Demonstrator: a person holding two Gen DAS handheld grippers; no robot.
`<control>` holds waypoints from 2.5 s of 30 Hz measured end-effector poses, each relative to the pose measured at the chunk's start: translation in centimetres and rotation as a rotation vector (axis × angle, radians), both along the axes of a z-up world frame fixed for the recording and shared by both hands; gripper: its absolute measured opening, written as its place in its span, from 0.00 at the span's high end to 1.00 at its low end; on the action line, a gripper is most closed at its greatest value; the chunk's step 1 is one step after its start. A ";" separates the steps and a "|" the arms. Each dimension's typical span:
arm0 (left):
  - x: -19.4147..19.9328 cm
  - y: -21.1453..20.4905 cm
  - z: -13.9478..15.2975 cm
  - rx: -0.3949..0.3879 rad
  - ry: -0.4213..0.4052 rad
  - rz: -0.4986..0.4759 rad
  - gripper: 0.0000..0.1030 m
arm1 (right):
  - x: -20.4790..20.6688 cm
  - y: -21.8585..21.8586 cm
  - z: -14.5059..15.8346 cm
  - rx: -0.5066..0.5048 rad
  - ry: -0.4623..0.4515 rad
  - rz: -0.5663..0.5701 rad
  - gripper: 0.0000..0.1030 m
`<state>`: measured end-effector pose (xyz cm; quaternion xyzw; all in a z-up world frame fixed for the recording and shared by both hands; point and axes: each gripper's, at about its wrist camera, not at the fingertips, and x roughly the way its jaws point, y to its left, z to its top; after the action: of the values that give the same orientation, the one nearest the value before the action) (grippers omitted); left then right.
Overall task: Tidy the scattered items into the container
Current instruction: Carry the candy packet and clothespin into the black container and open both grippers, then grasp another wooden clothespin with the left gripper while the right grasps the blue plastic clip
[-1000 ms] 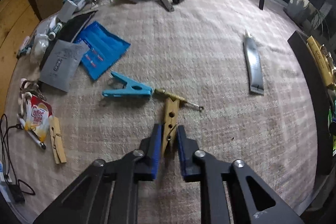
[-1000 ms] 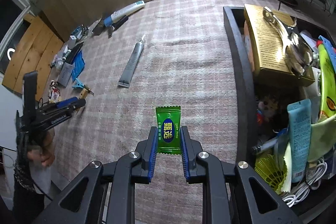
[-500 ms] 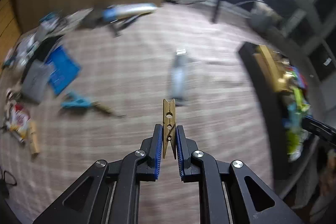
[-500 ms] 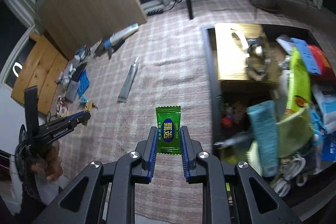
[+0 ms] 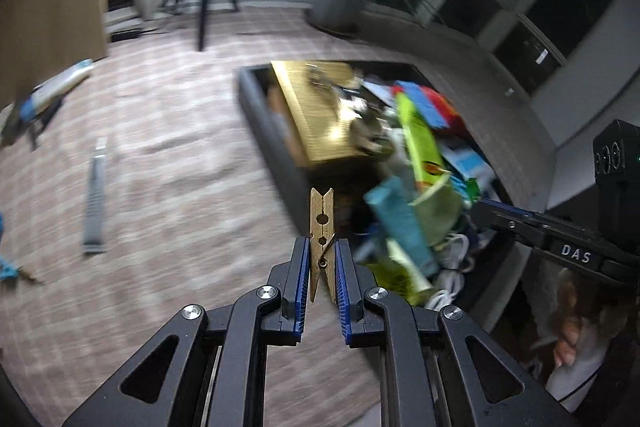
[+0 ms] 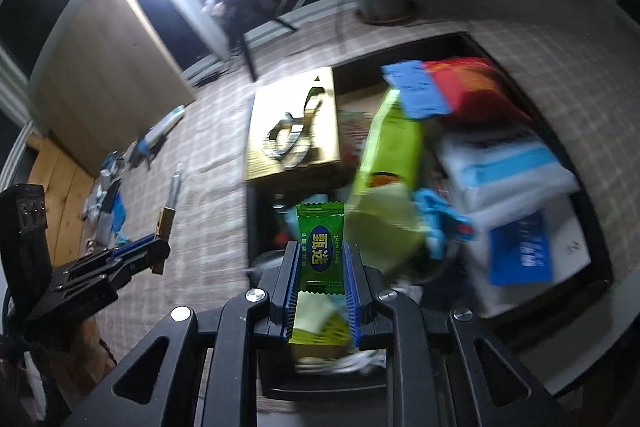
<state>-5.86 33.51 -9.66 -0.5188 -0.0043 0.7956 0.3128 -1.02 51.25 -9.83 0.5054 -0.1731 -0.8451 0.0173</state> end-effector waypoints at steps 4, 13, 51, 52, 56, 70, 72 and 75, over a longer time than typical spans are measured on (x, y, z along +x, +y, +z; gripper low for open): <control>0.7 3.6 -0.4 -0.001 -0.011 -0.063 0.87 | 0.9 1.8 -0.3 0.003 -0.010 -0.031 0.82; 1.9 7.2 -0.6 -0.016 -0.006 -0.123 0.87 | 1.8 4.2 -0.9 0.006 -0.027 -0.058 0.82; -0.8 -36.6 -4.3 -0.253 -0.039 0.693 0.56 | -8.7 -28.4 -0.5 0.104 0.040 0.591 0.49; -0.9 -37.5 -4.6 -0.258 -0.046 0.707 0.56 | -8.9 -29.4 -0.7 0.107 0.036 0.609 0.49; -0.9 -40.6 -6.0 -0.267 -0.074 0.742 0.56 | -10.2 -34.7 -1.8 0.106 0.014 0.710 0.49; -3.4 -43.2 -8.5 -0.282 -0.114 0.733 0.55 | -13.4 -46.9 -7.1 0.192 -0.075 0.922 0.49; -3.6 -43.3 -8.8 -0.282 -0.118 0.729 0.55 | -13.6 -47.7 -7.8 0.201 -0.086 0.938 0.49; -3.9 -43.3 -9.1 -0.279 -0.127 0.728 0.63 | -13.8 -48.8 -8.7 0.218 -0.100 0.960 0.49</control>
<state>-9.73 -9.76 -18.80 -0.5691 -0.0994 0.8137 -0.0643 -14.82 2.45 -18.48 0.5671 0.1681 -0.7295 0.3436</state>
